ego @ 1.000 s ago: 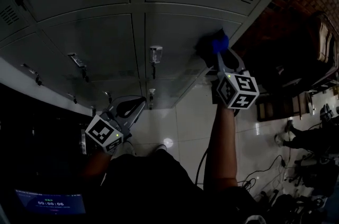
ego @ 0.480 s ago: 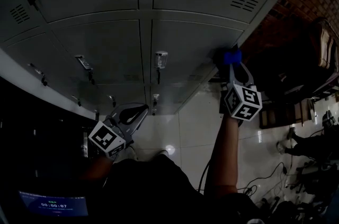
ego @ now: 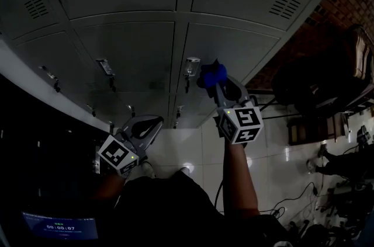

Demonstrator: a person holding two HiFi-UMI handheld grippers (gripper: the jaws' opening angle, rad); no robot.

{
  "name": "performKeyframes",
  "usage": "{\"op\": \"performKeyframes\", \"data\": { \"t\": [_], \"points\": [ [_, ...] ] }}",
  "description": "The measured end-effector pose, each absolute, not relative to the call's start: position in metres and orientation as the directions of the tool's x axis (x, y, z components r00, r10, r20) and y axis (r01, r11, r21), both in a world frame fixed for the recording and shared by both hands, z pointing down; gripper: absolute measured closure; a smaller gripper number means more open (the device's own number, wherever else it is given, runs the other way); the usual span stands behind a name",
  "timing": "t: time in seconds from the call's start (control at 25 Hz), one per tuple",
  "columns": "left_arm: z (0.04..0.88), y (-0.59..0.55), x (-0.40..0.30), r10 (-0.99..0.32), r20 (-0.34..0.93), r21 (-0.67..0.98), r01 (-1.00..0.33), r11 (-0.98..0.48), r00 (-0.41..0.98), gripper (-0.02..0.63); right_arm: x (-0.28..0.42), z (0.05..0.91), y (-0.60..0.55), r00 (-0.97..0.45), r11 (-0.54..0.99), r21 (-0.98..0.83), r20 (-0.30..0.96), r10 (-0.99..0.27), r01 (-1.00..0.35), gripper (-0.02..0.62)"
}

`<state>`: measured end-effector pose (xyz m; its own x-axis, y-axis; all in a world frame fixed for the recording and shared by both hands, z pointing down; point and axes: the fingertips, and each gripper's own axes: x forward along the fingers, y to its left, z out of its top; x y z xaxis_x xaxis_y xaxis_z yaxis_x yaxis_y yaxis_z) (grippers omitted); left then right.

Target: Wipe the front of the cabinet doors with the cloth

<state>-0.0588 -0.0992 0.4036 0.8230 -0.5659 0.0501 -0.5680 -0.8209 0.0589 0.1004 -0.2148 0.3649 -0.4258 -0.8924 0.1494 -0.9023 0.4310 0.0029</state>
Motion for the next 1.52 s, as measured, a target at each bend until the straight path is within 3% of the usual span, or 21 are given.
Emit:
{"op": "performKeyframes", "data": {
  "t": [0.36, 0.68, 1.52],
  "points": [
    [0.402, -0.097, -0.093, -0.614, 0.045, 0.06, -0.615, -0.786, 0.788, 0.603, 0.017, 0.389, -0.246, -0.54, 0.556, 0.017, 0.222, -0.812, -0.831, 0.523],
    [0.401, -0.101, -0.106, -0.643, 0.044, 0.061, -0.644, -0.762, 0.765, 0.603, 0.028, 0.391, -0.257, -0.532, 0.552, 0.014, 0.249, -0.809, -0.834, 0.523],
    [0.408, -0.106, -0.046, -0.582, 0.061, 0.065, -0.585, -0.808, 0.811, 0.603, 0.202, 0.409, -0.261, -0.276, 0.291, 0.012, 0.288, -0.917, -0.957, 0.523]
  ]
}}
